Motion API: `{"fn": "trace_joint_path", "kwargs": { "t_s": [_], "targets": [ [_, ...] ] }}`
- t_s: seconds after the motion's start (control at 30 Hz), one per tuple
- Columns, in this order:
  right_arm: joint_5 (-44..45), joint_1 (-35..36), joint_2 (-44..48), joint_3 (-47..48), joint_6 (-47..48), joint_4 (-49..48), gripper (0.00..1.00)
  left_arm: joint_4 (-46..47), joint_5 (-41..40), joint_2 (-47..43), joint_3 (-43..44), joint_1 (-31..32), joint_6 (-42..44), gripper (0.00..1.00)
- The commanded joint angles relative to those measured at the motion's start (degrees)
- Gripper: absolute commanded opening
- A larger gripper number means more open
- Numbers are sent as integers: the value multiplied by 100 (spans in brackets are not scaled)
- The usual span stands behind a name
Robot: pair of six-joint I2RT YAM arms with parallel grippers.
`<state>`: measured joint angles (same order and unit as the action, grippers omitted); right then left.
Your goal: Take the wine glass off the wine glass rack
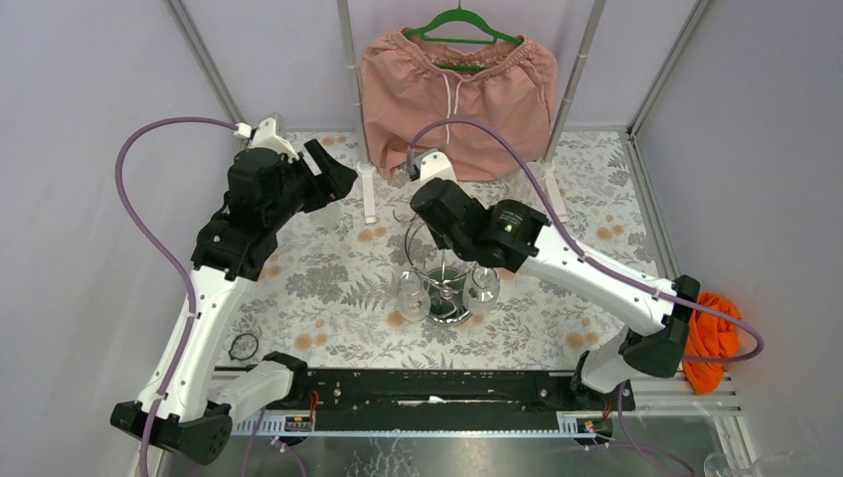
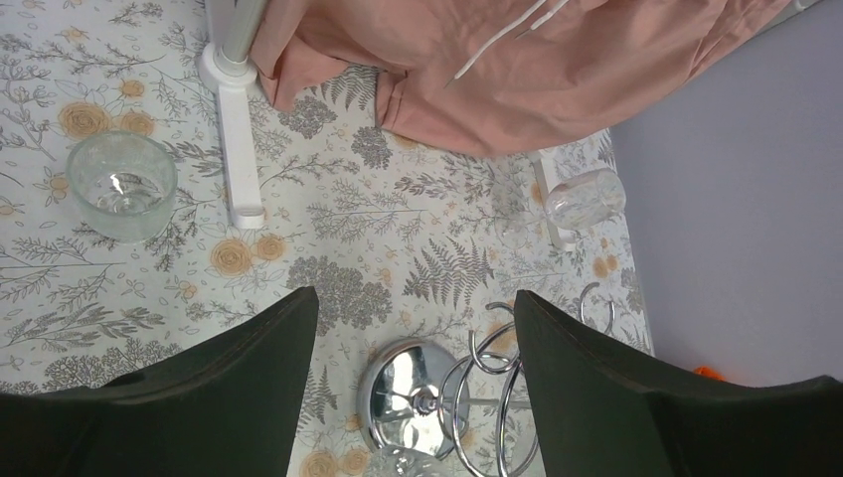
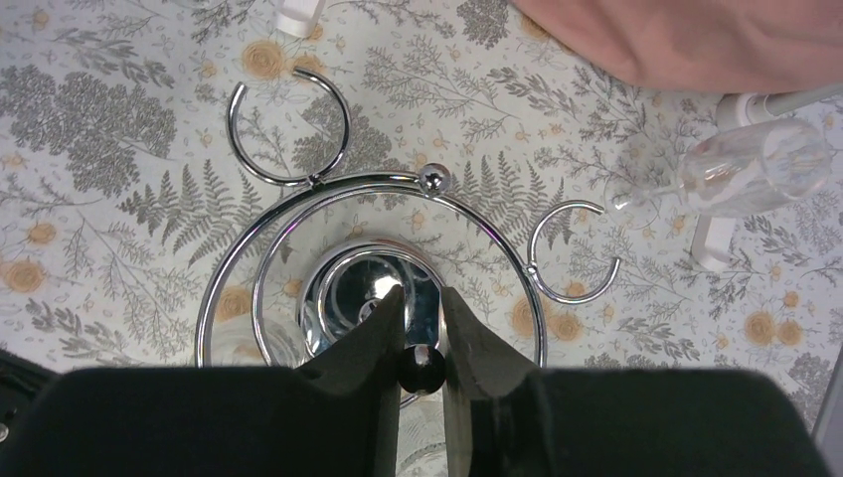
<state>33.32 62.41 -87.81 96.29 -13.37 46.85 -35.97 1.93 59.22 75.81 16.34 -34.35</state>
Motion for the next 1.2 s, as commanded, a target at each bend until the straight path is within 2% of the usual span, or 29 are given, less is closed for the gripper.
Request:
{"fn": "trace_joint_path", "kwargs": {
  "t_s": [0.0, 0.1, 0.73, 1.17],
  "targets": [
    [154, -200, -83, 614, 343, -747, 0, 101, -116, 41, 86, -21, 153, 80],
    [265, -310, -242, 713, 396, -858, 0, 129, -123, 53, 36, -21, 169, 80],
    [-354, -1135, -1211, 1916, 673, -1058, 0, 342, -50, 212, -178, -17, 150, 80],
    [-718, -1475, -1633, 2222, 630, -925, 0, 345, -57, 219, -259, -18, 150, 80]
  ]
}}
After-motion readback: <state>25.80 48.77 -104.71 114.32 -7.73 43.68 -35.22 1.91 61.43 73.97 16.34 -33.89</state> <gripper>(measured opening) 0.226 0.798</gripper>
